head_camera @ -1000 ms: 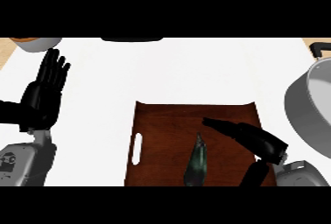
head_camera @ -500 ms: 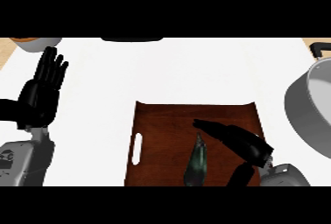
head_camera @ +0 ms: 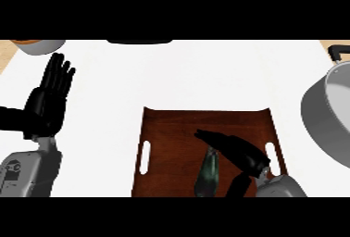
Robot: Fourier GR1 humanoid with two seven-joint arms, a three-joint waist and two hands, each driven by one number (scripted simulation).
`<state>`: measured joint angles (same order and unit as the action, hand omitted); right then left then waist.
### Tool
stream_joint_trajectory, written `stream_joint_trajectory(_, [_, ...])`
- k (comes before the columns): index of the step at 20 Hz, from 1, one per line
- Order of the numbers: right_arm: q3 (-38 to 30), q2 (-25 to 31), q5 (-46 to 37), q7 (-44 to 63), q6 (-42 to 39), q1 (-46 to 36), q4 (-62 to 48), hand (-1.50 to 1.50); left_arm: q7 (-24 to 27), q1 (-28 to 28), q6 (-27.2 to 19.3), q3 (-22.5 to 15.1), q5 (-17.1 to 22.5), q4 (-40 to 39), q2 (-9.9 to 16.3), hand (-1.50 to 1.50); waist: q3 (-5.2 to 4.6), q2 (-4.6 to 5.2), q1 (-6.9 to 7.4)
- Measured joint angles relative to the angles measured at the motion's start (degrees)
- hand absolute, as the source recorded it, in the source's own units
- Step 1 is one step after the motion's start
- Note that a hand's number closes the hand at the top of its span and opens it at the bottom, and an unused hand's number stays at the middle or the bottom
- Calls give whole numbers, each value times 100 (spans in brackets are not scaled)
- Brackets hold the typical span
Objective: Pick the eggplant from the tray and place it in the pot
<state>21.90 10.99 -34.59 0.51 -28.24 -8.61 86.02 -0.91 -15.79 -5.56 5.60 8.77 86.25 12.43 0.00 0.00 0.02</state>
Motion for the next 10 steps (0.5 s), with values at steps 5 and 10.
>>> stream_joint_trajectory(5, [-8, -253, -261, -241, 159, -125, -378, -150, 10, -148, 5, 65, -69, -156, -50, 0, -8, -9, -5])
stream_joint_trajectory(10, [-3, -406, -446, -610, 303, -234, -732, 150, -87, -70, 32, 83, -74, 11, -83, 0, -38, -43, -9])
